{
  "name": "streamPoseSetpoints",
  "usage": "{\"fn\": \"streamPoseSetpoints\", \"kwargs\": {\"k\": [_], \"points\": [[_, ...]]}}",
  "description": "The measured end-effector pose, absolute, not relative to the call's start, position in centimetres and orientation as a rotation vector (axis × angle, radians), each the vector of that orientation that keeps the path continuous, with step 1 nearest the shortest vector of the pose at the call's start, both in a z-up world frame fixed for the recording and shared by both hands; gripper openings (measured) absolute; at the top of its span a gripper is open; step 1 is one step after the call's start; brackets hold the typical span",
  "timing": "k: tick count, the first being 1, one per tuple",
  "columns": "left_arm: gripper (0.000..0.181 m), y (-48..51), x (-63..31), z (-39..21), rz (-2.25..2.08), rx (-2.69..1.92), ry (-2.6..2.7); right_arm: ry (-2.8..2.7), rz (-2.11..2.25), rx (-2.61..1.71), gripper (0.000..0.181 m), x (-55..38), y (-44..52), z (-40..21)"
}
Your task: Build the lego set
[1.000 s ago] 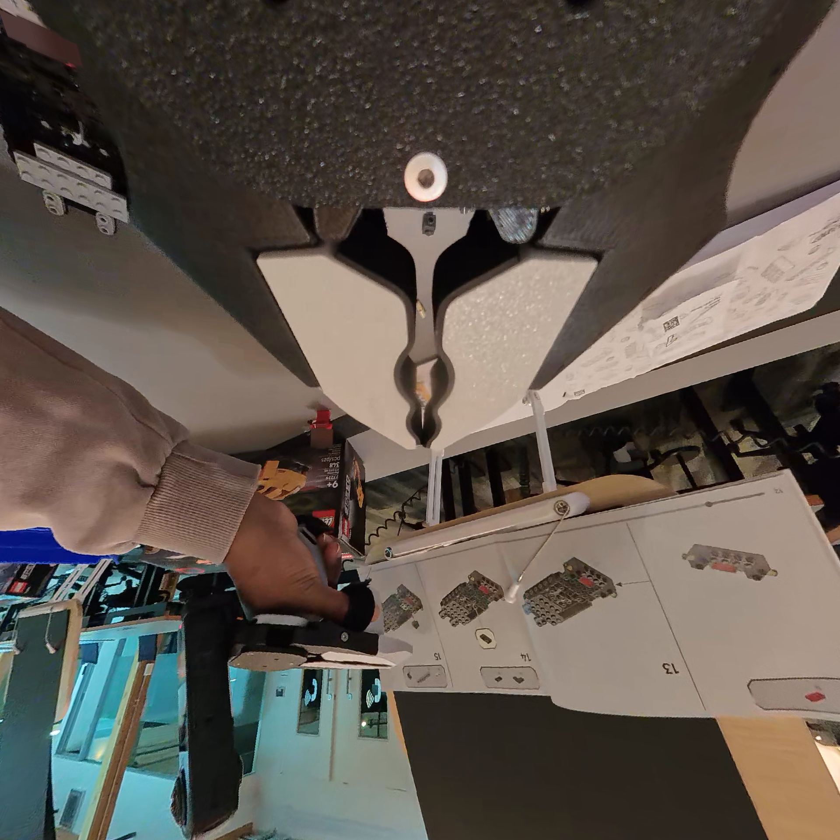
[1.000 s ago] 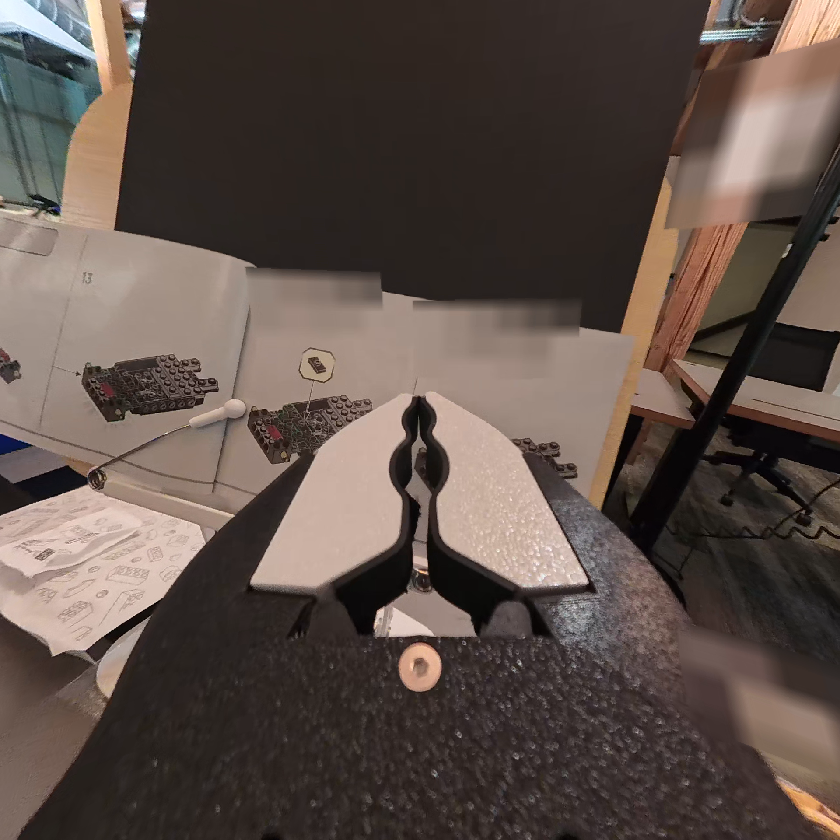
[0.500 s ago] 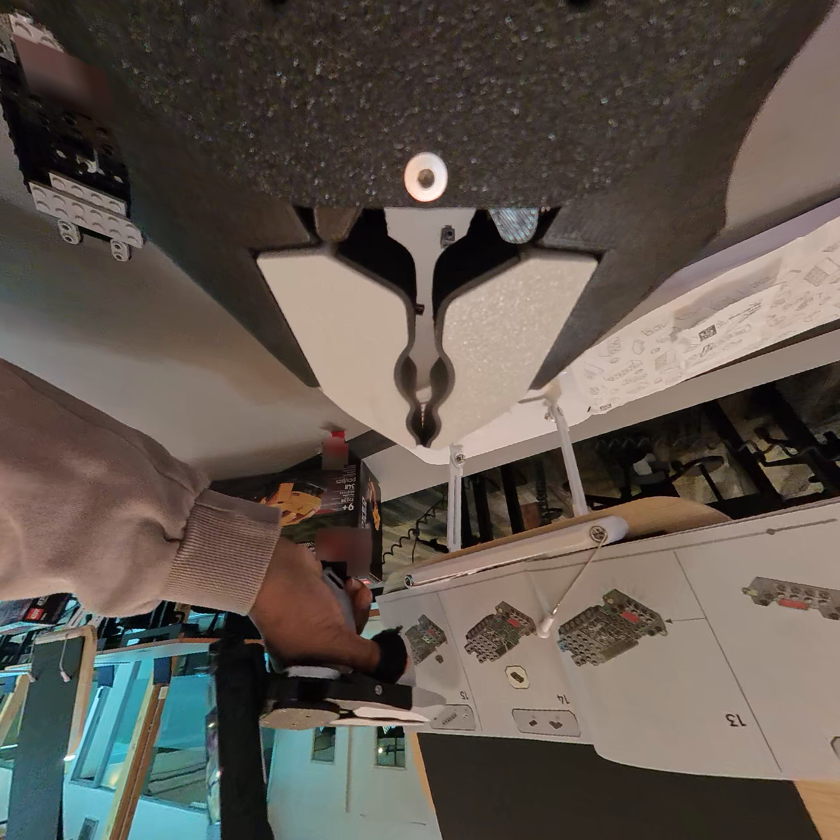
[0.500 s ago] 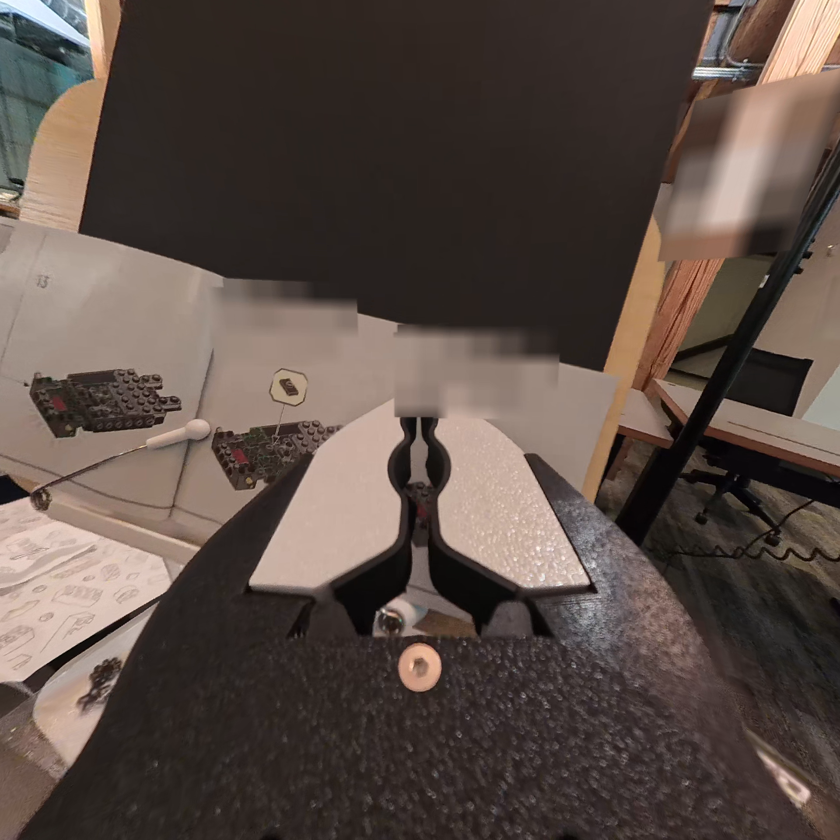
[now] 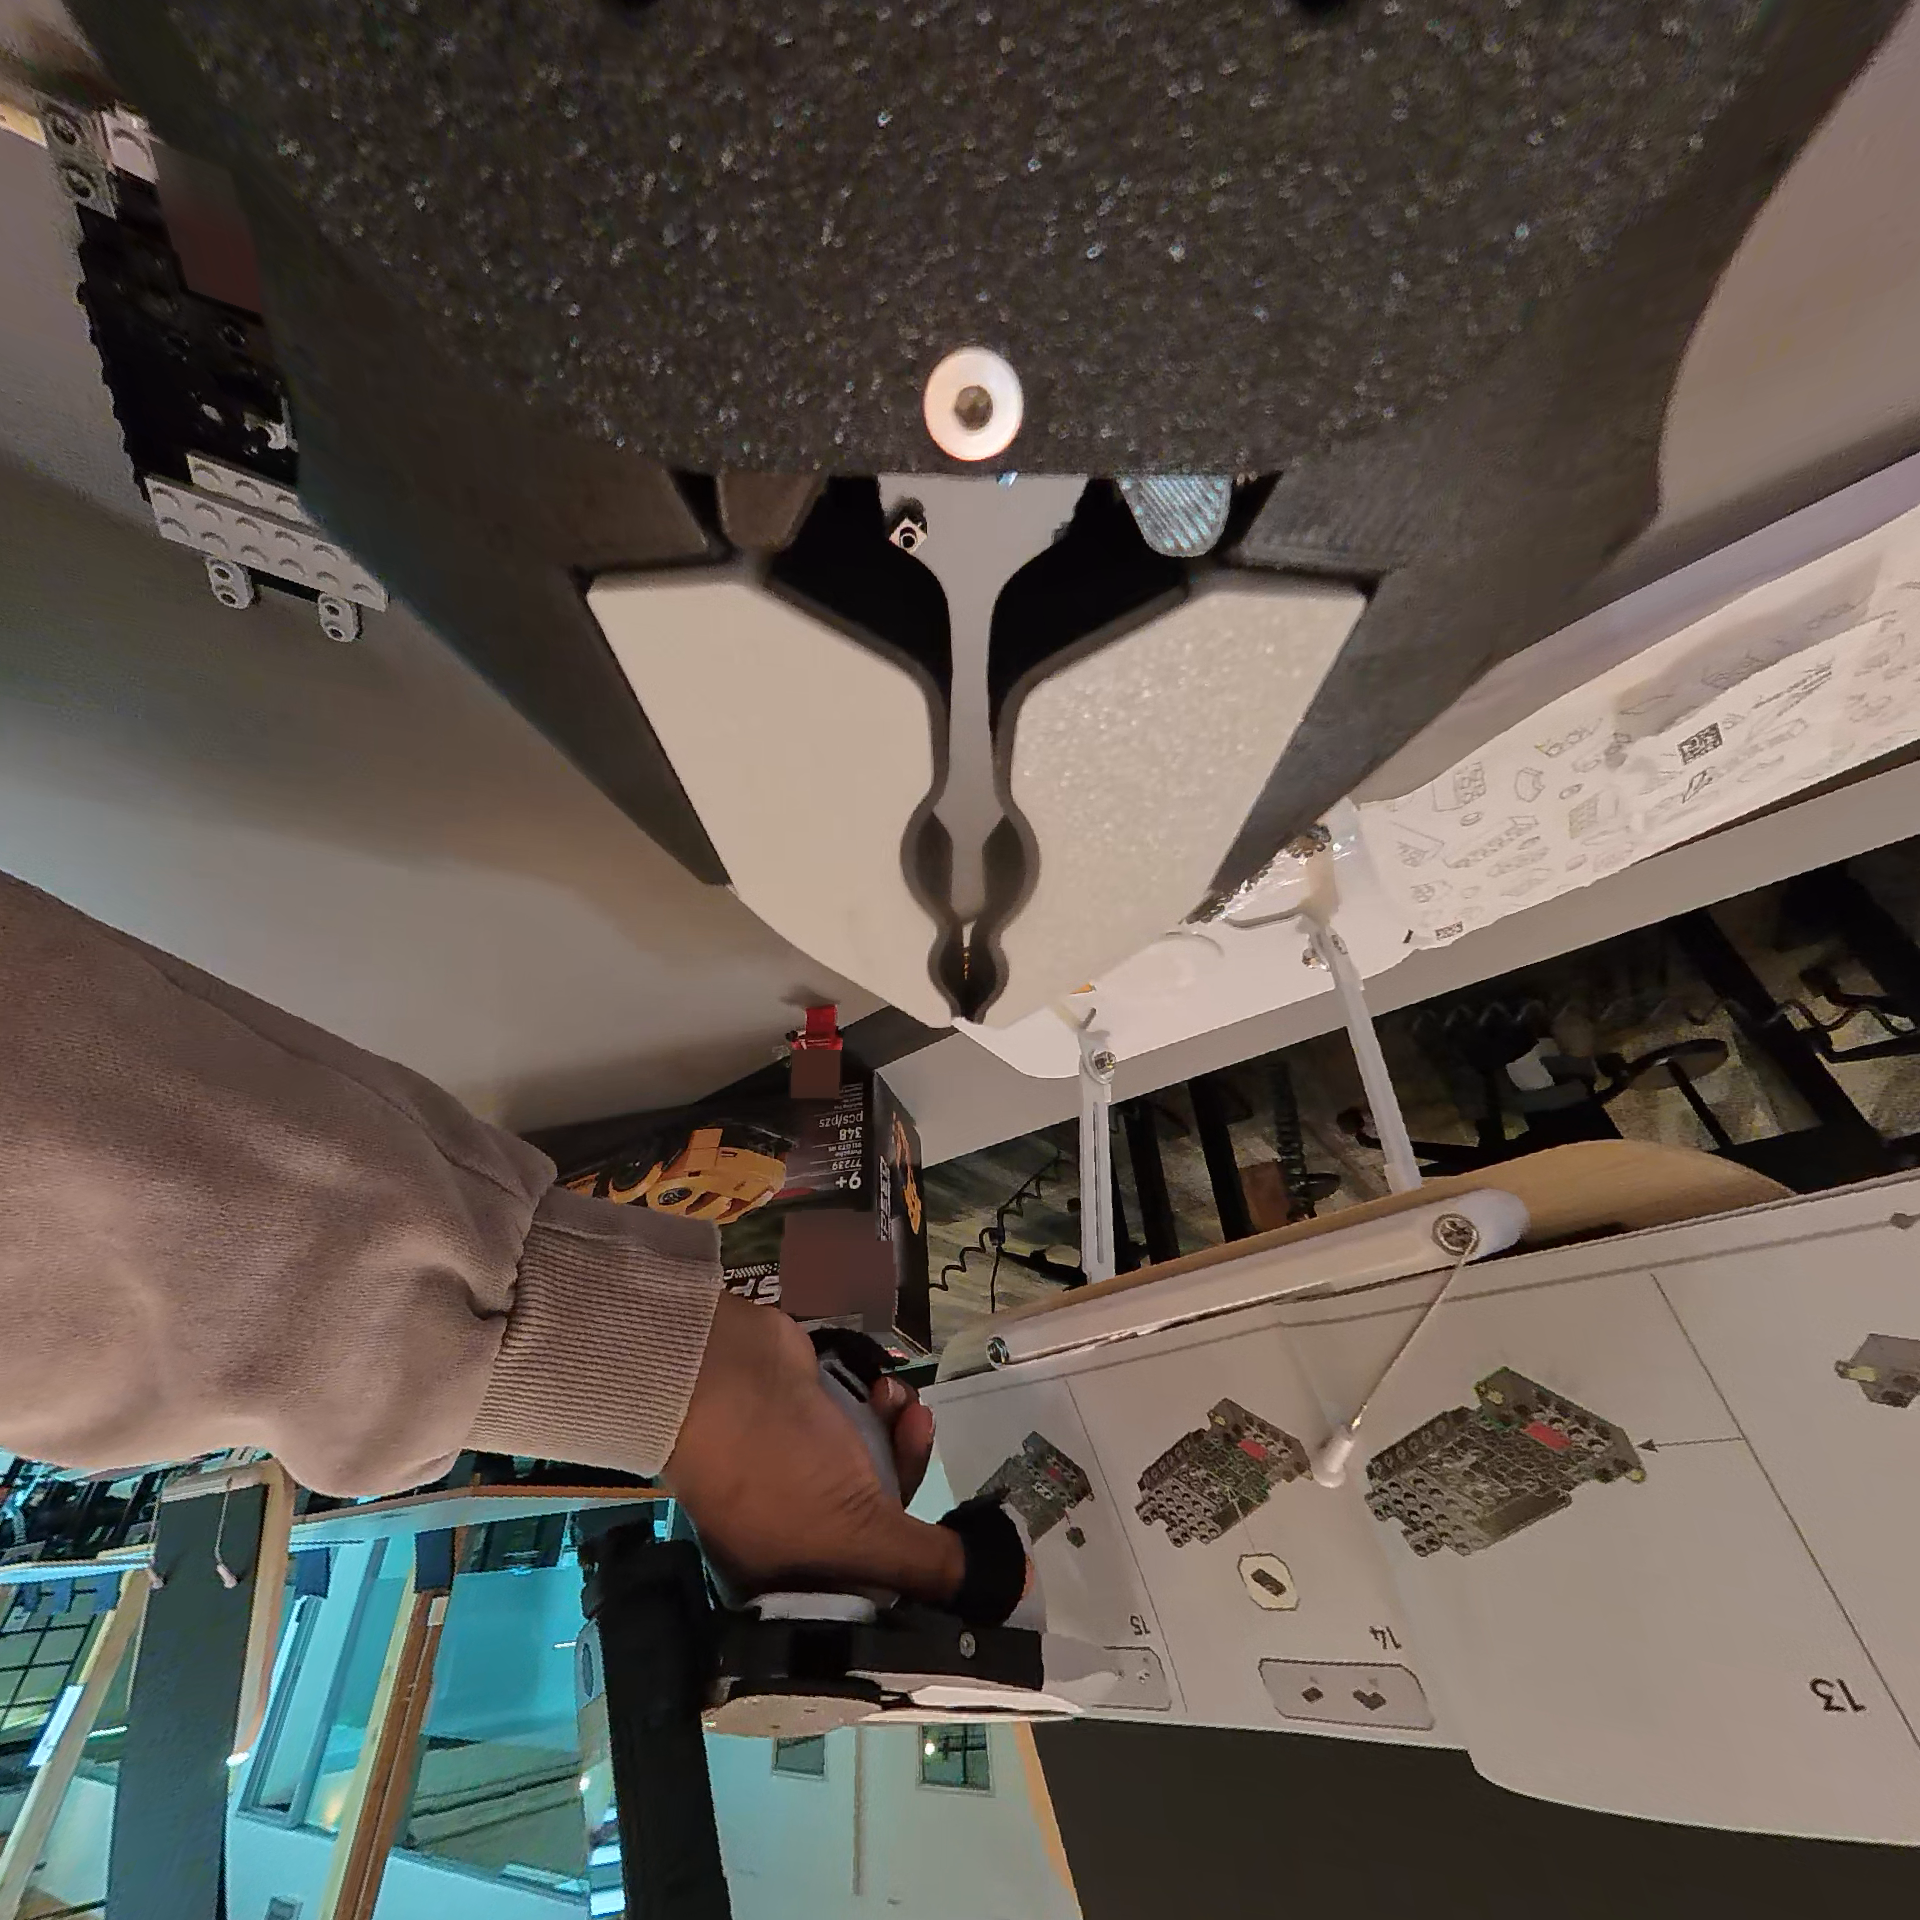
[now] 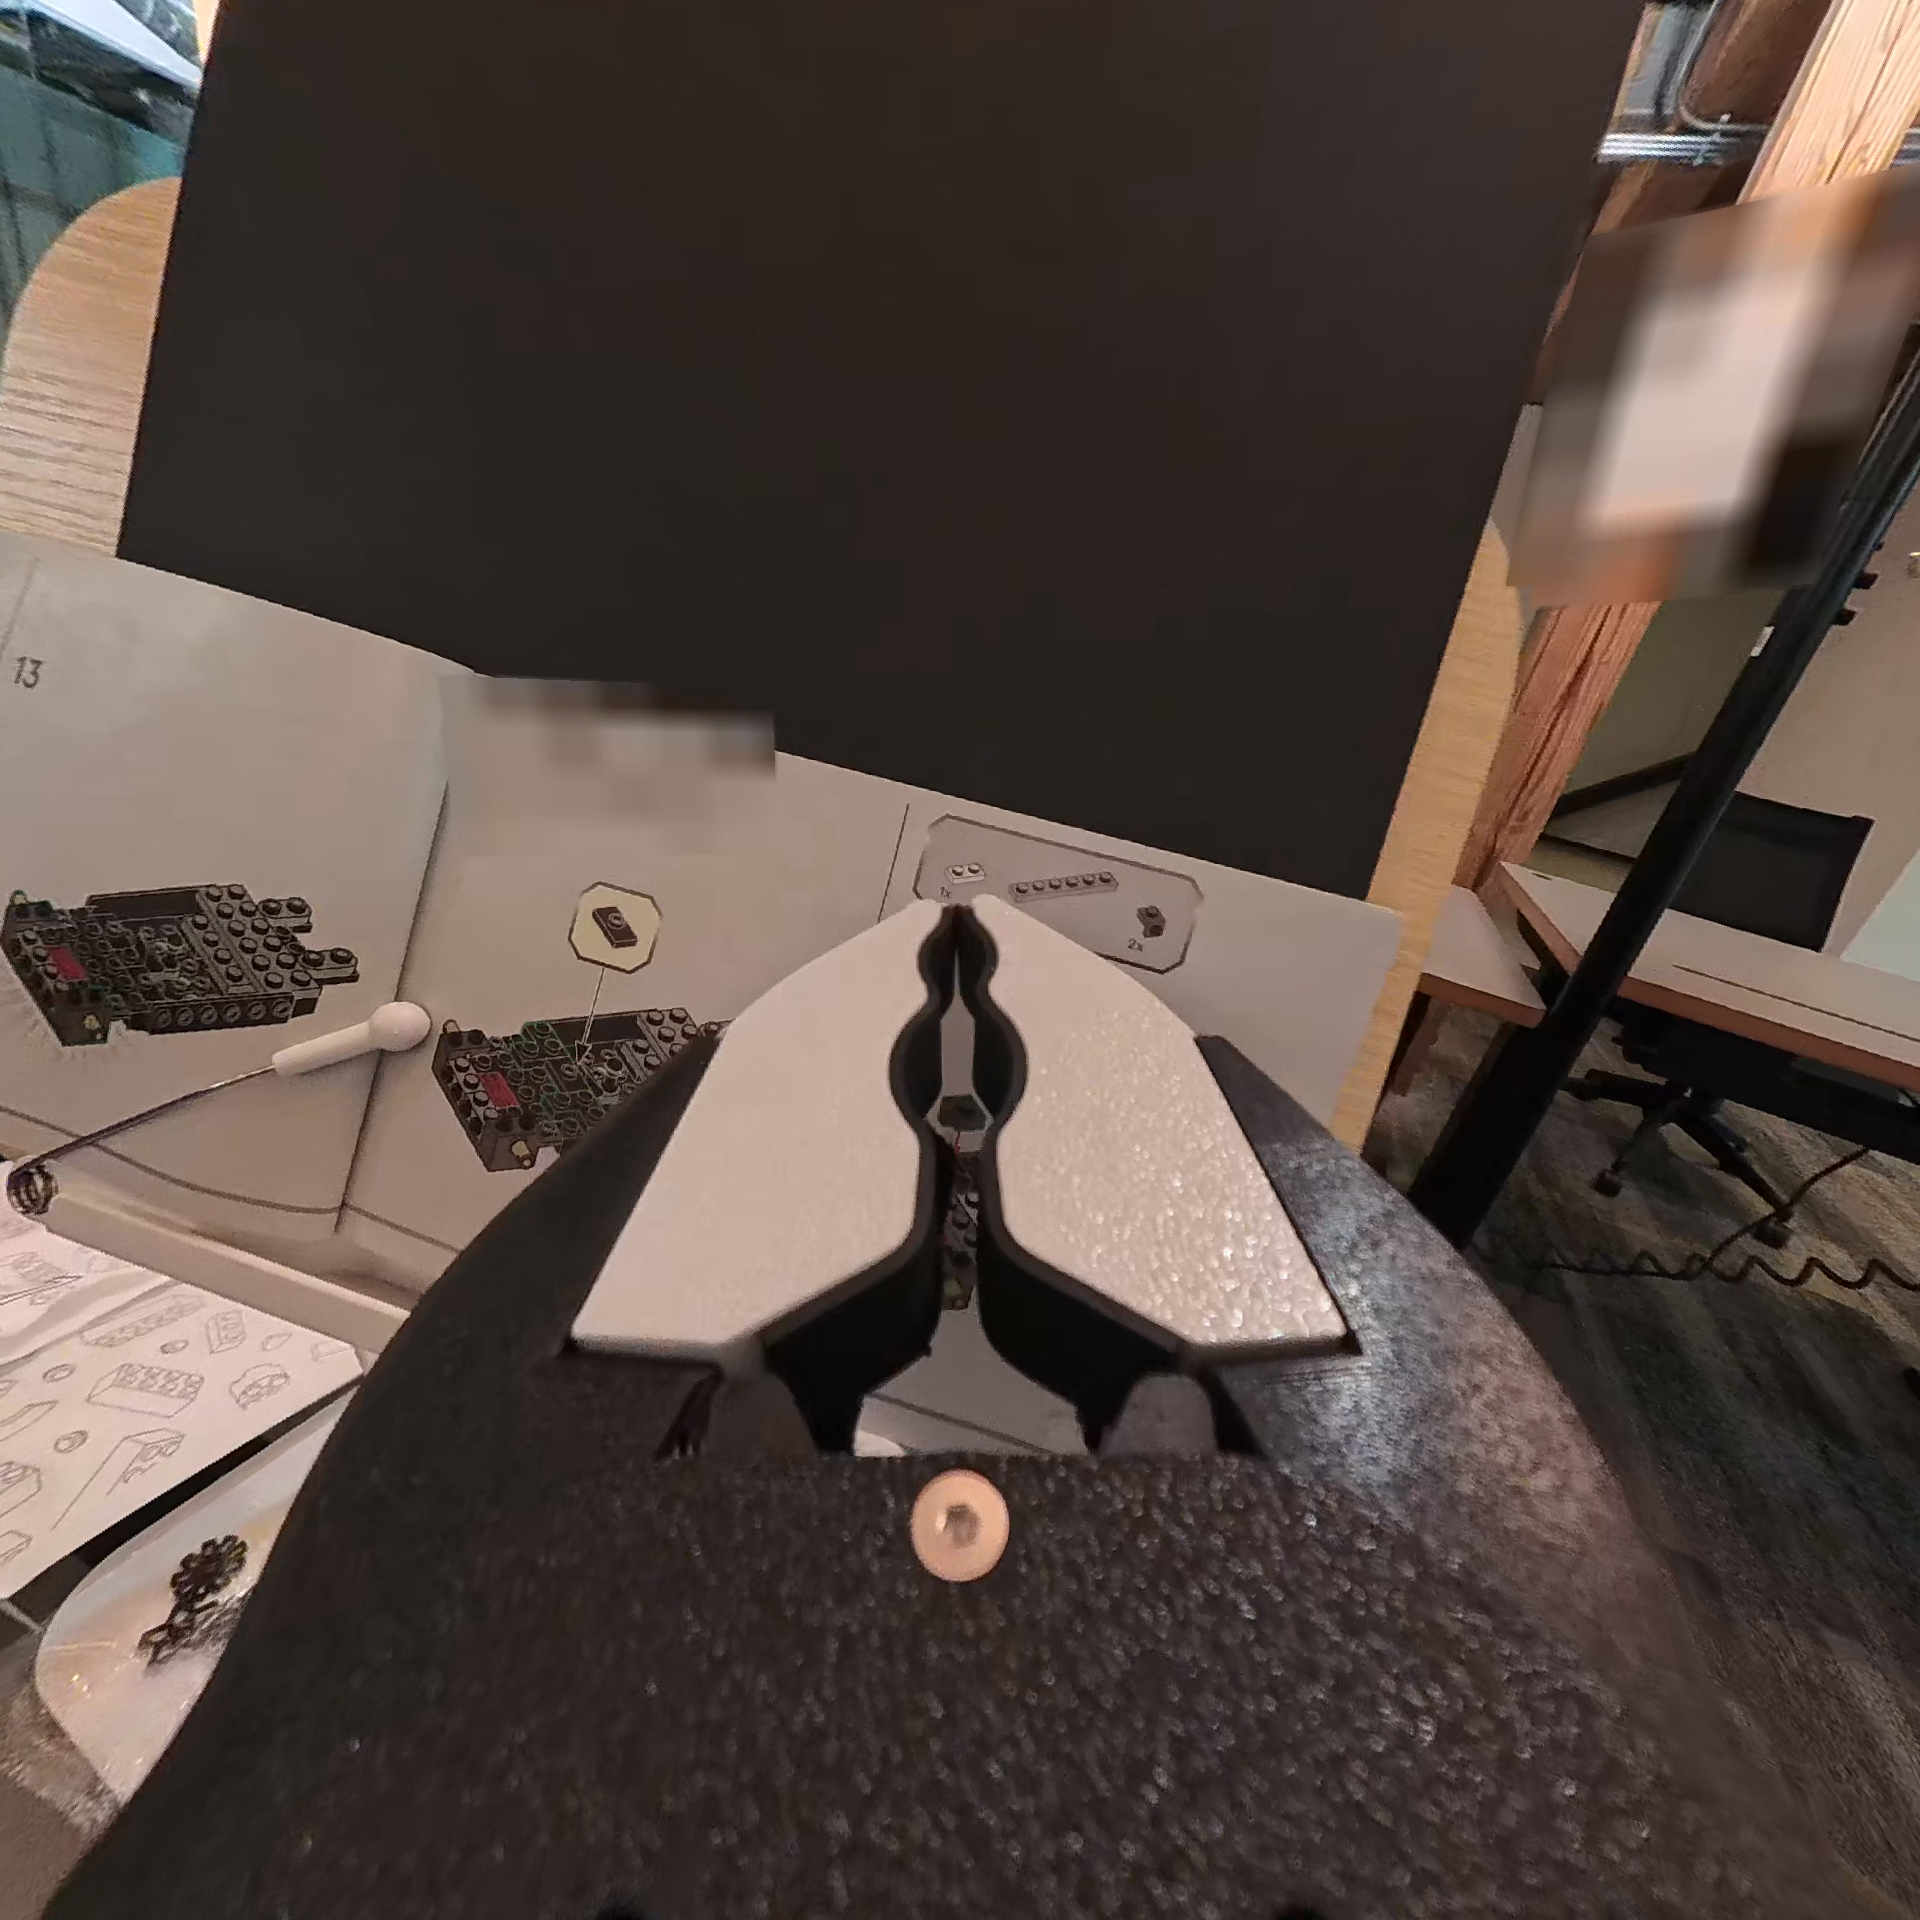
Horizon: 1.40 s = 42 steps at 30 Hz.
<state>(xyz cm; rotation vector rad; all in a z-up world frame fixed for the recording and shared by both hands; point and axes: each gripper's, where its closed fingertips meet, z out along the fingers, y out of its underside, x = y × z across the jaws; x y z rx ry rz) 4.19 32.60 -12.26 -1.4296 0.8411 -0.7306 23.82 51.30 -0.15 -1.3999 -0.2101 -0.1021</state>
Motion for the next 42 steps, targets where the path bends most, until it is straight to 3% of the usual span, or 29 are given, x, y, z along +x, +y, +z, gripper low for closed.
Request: {"fn": "streamPoseSetpoints", "kwargs": {"k": [42], "points": [[0.001, 33.7, 2.9, -12.4, -0.702, -1.441, 0.772, -0.205, -0.128, -1.391, 0.000, 25.0, 49.5, 0.6]]}}
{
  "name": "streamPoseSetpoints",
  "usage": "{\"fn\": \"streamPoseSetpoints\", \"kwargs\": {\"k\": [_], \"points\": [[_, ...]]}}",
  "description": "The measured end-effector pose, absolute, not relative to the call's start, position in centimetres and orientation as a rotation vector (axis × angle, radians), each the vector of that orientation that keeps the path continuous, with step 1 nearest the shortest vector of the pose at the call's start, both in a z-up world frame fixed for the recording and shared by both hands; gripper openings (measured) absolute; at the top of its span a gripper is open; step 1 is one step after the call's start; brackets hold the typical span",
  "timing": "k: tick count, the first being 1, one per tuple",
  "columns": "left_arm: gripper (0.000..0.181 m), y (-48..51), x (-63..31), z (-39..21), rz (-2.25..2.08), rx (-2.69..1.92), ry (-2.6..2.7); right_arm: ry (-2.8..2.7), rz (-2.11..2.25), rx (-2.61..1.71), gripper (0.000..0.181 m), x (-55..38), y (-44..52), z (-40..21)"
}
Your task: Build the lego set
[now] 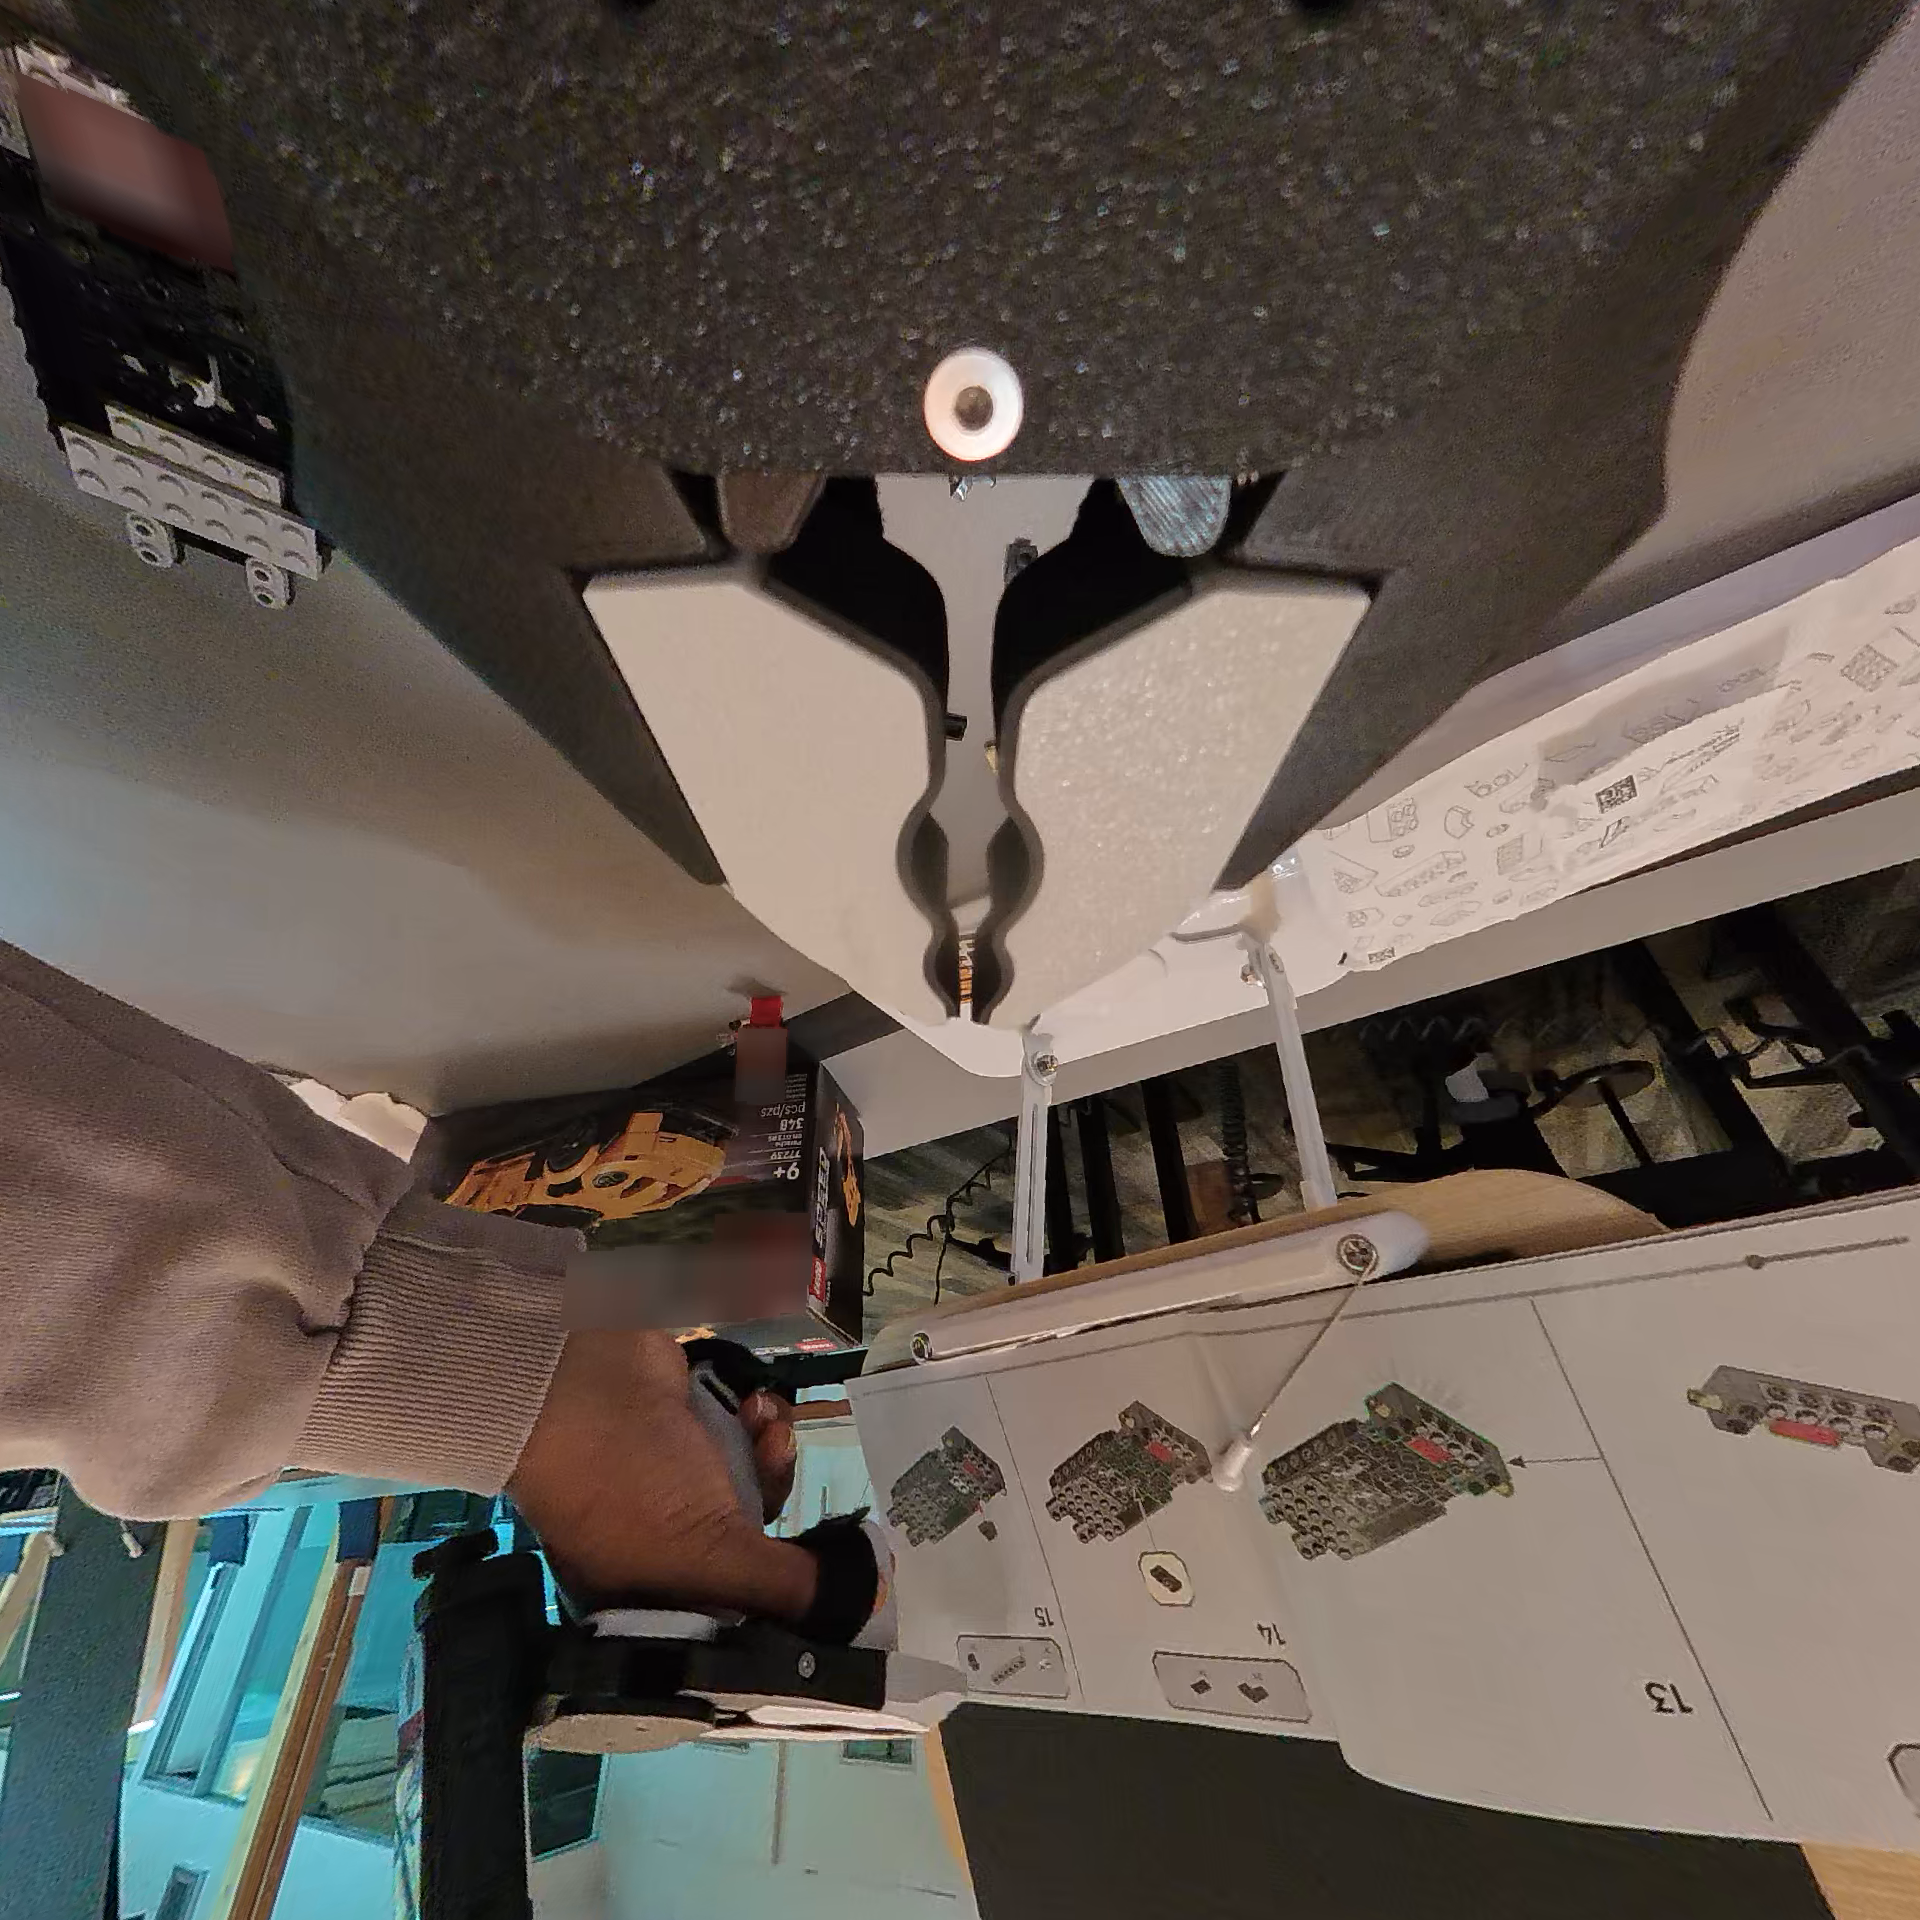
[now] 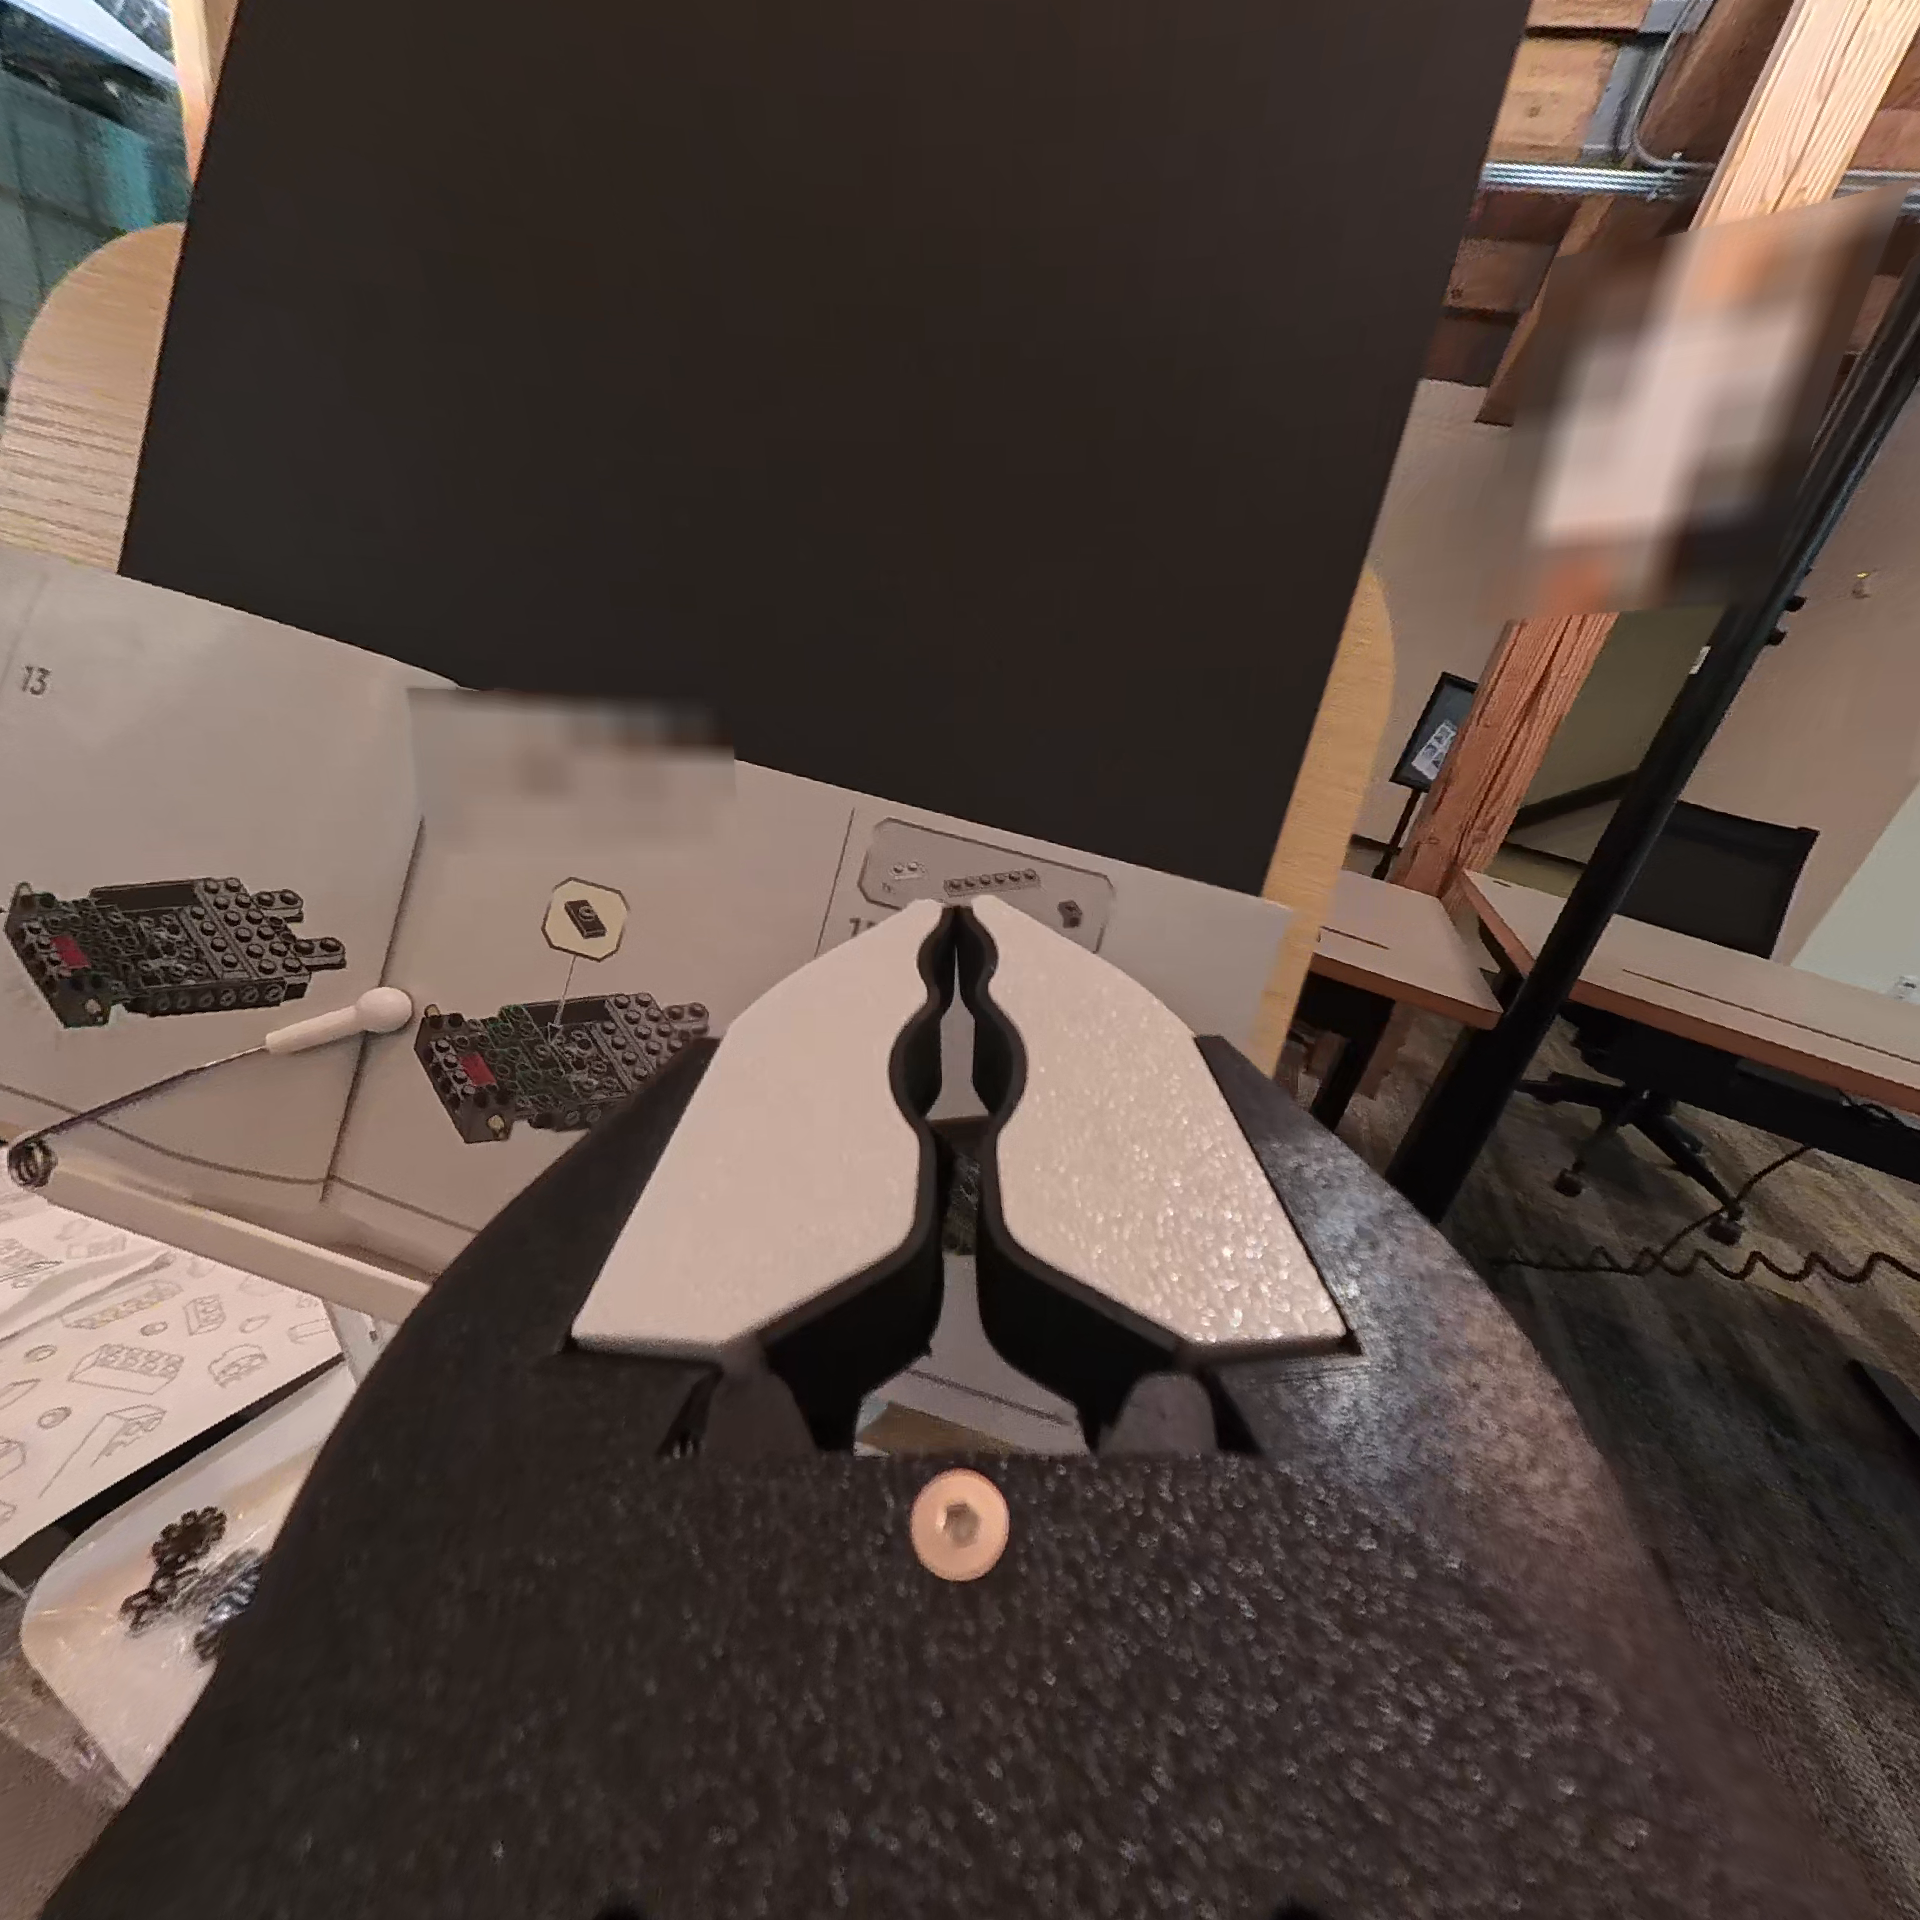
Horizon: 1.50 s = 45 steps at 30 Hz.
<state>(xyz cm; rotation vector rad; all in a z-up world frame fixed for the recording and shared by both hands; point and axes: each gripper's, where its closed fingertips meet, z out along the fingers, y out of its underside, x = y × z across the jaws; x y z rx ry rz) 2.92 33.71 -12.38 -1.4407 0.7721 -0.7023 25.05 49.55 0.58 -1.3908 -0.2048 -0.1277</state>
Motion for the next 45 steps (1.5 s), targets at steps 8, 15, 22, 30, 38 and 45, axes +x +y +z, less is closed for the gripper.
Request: {"fn": "streamPoseSetpoints", "kwargs": {"k": [8, 15, 22, 30, 38, 45], "points": [[0.000, 33.7, 2.8, -12.1, -0.683, -1.430, 0.769, -0.179, -0.119, -1.408, 0.000, 26.2, 49.4, -0.9], [0.000, 33.6, 2.9, -12.2, -0.667, -1.426, 0.779, -0.174, -0.134, -1.426, 0.000, 26.6, 49.7, -2.0], [0.000, 33.7, 2.8, -12.3, -0.674, -1.433, 0.777, -0.176, -0.137, -1.432, 0.000, 26.4, 50.0, -1.8], [0.000, 33.7, 2.8, -12.3, -0.669, -1.434, 0.777, -0.189, -0.127, -1.432, 0.000, 25.4, 50.1, -1.6], [0.000, 33.9, 2.7, -12.3, -0.645, -1.444, 0.768, -0.187, -0.147, -1.443, 0.000, 25.1, 49.3, -2.1], [0.000, 33.8, 2.8, -12.4, -0.633, -1.451, 0.766, -0.167, -0.132, -1.425, 0.000, 25.2, 46.3, -2.5]]}}
